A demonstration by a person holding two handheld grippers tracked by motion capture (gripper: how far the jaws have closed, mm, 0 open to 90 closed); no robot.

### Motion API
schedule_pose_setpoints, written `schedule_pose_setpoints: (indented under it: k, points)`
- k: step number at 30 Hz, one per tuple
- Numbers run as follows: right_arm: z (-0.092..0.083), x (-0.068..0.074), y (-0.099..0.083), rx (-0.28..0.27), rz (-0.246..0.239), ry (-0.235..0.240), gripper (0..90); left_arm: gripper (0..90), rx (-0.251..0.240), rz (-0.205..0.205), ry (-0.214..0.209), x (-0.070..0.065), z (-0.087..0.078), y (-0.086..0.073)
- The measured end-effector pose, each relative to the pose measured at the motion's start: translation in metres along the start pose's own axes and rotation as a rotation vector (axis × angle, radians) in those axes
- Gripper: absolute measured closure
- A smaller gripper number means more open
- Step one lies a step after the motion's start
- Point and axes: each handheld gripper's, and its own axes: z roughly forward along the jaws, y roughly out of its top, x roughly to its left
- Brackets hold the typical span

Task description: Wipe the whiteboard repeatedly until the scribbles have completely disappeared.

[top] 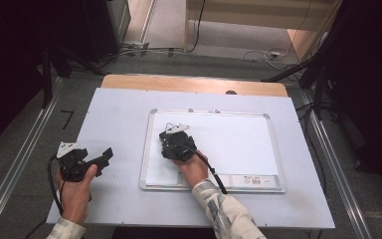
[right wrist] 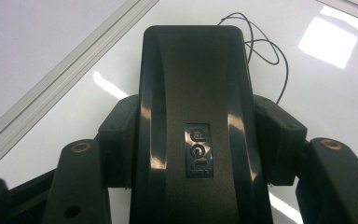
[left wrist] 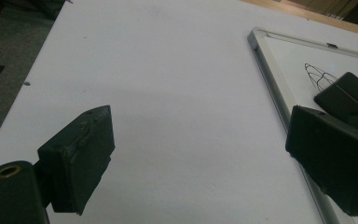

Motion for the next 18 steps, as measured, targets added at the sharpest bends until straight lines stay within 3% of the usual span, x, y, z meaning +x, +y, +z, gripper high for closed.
schedule_pose_setpoints:
  k: [18]
  points:
    - [0.006,-0.020,0.007,-0.001,0.030,-0.025,37.5,8.5,-0.001,-0.007,0.005,0.003,-0.002,-0.001]
